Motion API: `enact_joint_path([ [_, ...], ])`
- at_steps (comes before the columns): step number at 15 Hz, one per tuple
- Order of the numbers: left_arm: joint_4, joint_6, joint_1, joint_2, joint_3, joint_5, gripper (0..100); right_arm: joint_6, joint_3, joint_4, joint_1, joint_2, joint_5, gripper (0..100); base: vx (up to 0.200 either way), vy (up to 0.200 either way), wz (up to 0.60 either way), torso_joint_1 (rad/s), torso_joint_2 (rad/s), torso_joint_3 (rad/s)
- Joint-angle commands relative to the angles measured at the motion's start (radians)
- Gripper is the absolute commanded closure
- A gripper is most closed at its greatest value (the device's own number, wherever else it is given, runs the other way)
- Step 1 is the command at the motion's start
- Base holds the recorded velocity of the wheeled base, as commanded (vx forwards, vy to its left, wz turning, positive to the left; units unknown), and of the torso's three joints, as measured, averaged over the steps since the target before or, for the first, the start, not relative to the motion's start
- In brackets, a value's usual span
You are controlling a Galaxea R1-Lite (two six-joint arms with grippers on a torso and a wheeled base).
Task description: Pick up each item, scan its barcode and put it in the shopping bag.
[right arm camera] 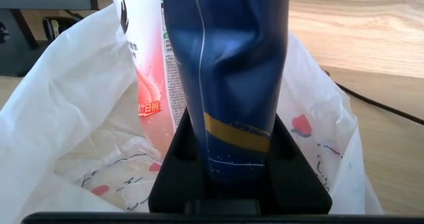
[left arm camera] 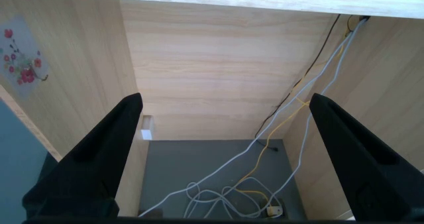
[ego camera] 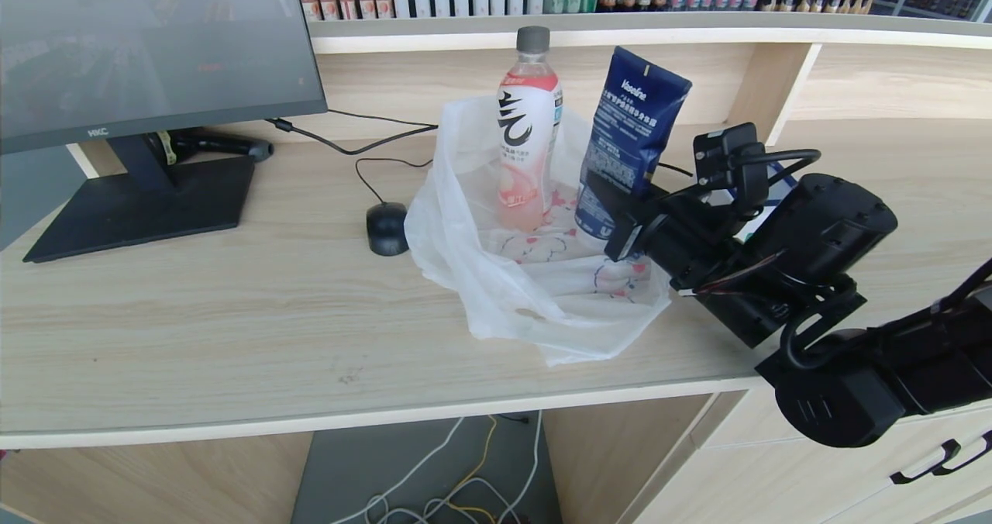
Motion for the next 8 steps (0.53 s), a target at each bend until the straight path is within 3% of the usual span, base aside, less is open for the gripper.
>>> enact_joint_path([
  [1,0.0,0.0,0.0,0.0,0.0,0.0,0,0.0,0.0,0.003,-0.001,0.006,0.001,100,0.0,0.0,0.0,0.0,0.0,0.0],
  [8,0.0,0.0,0.0,0.0,0.0,0.0,0,0.009,0.011,0.001,-0.001,0.008,0.001,100,0.0,0.0,0.0,0.0,0.0,0.0],
])
